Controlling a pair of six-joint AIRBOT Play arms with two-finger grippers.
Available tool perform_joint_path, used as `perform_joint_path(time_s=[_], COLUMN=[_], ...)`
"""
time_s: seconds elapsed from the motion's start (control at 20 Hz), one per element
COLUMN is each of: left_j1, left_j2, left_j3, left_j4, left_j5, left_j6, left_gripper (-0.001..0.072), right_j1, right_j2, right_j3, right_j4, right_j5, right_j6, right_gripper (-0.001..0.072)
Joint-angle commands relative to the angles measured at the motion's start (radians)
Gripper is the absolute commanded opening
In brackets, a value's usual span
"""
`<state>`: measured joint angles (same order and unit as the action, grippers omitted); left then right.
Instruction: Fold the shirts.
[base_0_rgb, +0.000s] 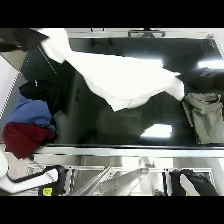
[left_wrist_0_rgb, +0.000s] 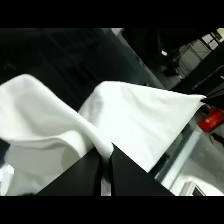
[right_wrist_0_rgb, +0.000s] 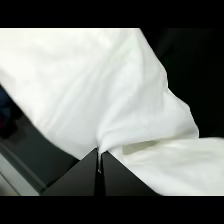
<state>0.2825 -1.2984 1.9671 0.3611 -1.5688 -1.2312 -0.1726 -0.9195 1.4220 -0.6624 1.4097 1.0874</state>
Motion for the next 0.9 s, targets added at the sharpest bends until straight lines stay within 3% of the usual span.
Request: perform_joint_path(time_s=[0.0, 0.15, 0.35, 0.6, 0.85], left_j1=[0.037, -0.029, -0.188, -0.251, -0.206], left_j2=[0.206, 0.249, 0.153, -0.087, -0.382], left_j3=[-0.002, -0.003, -0.084, -0.372, -0.458], left_j4=[0.016, 0.229, 0.488, 0.513, 0.506], left_j5=[0.045, 0.066, 0.073, 0.122, 0.224], left_j6=[-0.011, -0.012, -0.032, 0.016, 0.061], left_gripper=[0.0008, 0.0024, 0.0025, 0.0025, 0.0024], right_j1=[-0.019, -0.009, 0.068, 0.153, 0.192], right_j2=[0.06, 0.016, -0.154, -0.483, -0.782], right_j3=[0.067, 0.066, 0.037, 0.006, 0.006], right_j4=[-0.003, -0.006, -0.007, -0.033, -0.023], right_j5=[0.009, 0.024, 0.035, 0.0, -0.176], right_j6=[-0.004, -0.003, -0.003, -0.003, -0.014], right_gripper=[0.0017, 0.0017, 0.0017, 0.0018, 0.0018])
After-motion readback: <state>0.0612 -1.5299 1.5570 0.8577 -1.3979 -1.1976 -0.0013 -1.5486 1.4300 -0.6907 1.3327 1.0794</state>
